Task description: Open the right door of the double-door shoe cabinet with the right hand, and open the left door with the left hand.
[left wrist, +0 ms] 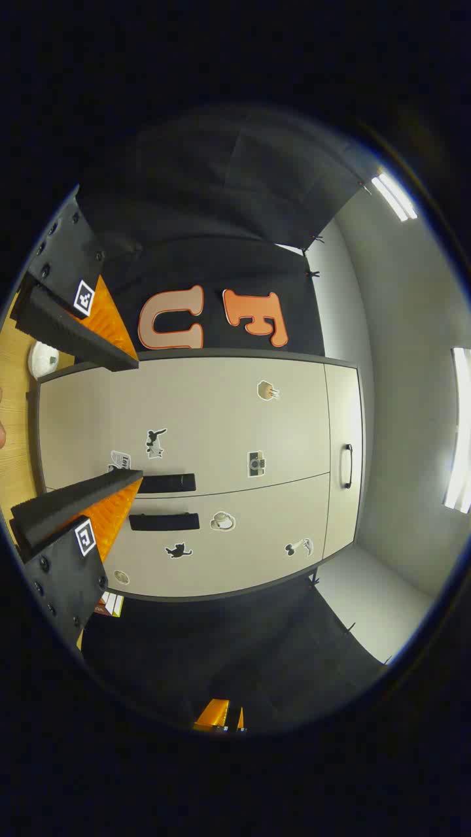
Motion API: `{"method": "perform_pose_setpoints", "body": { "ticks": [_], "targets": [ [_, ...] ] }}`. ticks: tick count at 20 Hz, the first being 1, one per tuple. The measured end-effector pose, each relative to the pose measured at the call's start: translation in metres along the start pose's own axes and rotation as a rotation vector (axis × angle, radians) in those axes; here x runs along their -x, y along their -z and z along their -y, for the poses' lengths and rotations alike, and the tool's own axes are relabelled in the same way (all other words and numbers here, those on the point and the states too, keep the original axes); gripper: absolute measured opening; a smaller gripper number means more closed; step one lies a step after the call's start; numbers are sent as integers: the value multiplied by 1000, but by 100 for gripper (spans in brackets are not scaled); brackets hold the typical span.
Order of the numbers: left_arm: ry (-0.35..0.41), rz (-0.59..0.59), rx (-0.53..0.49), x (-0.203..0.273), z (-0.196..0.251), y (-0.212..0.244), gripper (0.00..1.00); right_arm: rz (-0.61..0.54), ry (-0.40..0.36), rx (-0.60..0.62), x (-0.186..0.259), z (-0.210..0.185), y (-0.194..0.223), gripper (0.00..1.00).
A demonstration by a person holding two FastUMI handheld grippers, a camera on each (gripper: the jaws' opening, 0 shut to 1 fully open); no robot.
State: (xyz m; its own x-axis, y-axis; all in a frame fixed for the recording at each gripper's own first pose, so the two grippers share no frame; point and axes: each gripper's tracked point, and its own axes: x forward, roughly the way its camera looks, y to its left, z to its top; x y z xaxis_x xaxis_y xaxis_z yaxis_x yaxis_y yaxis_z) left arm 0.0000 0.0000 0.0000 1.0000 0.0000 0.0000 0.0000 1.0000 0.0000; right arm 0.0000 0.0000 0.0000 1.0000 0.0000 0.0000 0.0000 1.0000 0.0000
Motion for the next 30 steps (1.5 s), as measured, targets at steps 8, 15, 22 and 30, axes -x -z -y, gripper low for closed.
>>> {"method": "perform_pose_setpoints", "body": {
  "ticks": [8,15,22,30],
  "targets": [
    [-35,19,-17,6,-23,-6,97,10,-18,13,-11,-23,-4,85],
    [-47,-11,12,4,-38,0,96,-8,-53,23,-16,-41,-4,88],
    [-23,-10,49,9,-34,3,97,9,-72,-11,-15,-48,-9,94],
    [13,-65,104,4,-22,24,96,-35,-140,-35,-26,-83,15,94]
  ]
}}
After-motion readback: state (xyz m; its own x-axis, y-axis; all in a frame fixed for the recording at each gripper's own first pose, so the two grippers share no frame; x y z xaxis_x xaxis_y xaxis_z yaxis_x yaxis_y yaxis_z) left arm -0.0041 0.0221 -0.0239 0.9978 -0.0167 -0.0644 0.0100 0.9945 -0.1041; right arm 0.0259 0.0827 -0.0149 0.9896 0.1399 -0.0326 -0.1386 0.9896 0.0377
